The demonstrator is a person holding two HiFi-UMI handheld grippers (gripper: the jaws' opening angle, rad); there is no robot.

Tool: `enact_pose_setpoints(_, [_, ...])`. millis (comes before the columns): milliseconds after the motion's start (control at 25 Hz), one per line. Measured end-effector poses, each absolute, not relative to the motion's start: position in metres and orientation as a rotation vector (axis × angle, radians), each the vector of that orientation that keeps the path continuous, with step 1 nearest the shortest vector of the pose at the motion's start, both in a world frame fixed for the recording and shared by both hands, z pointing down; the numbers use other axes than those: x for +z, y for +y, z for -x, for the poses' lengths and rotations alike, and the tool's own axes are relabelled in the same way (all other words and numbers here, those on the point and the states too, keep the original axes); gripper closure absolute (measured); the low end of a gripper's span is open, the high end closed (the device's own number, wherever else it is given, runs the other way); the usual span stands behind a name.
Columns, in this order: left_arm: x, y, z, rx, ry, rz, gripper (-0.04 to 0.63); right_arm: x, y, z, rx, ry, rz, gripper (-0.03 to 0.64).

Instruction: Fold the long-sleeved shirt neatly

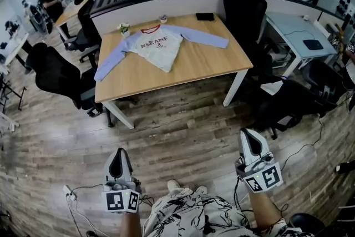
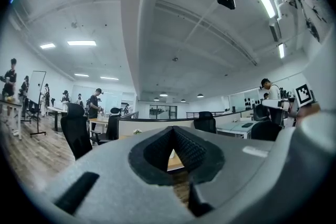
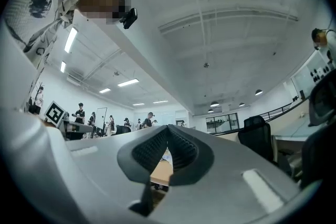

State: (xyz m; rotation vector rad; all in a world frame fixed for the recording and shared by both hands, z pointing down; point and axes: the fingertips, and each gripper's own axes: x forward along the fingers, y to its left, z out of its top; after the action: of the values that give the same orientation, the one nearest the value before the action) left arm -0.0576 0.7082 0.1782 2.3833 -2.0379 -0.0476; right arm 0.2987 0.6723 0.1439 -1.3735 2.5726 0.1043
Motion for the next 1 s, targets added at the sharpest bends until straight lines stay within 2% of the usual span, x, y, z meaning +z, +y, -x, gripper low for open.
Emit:
enact_pose_setpoints(200, [0.179, 0.709, 0.057, 0.029, -2.073, -2.408, 0.576, 0.147, 0.672, -0.294, 0.122, 2.603, 1.389, 0.611])
enact_pose_setpoints(280, [0.180, 0.709, 0.059, 0.039, -2.089, -2.403, 0.504, 0.149, 0.672, -0.292, 0.112, 2.608, 1.388, 0.554])
enact_pose_setpoints(400, [0.178, 0.709, 0.061, 0.034, -2.098, -2.402, 0.433, 0.149, 0.671, -0.291, 0.093, 2.609, 1.377, 0.477])
enact_pose_setpoints(480, [0.177, 0.709, 0.063, 0.027, -2.114, -2.401, 0.383, 0.149, 0.670, -0.290, 0.081, 2.606, 1.363, 0.389])
enact_pose_setpoints(560, [0.176, 0.709, 0.067, 0.019, -2.141, -2.387, 0.326, 0.149, 0.669, -0.289, 0.068, 2.601, 1.351, 0.344])
enact_pose_setpoints(680, [0.177, 0.706, 0.074, -0.021, -2.160, -2.350, 0.146, 0.152, 0.666, -0.287, 0.039, 2.596, 1.345, 0.251])
enact_pose_setpoints(720, [0.178, 0.704, 0.075, -0.023, -2.157, -2.345, 0.114, 0.153, 0.664, -0.287, 0.029, 2.595, 1.346, 0.217])
enact_pose_setpoints(800, [0.181, 0.701, 0.076, -0.013, -2.143, -2.348, 0.092, 0.155, 0.661, -0.284, 0.018, 2.601, 1.346, 0.170])
enact_pose_setpoints(1000, [0.183, 0.691, 0.084, -0.041, -2.127, -2.346, 0.033, 0.158, 0.653, -0.269, 0.038, 2.633, 1.340, 0.129])
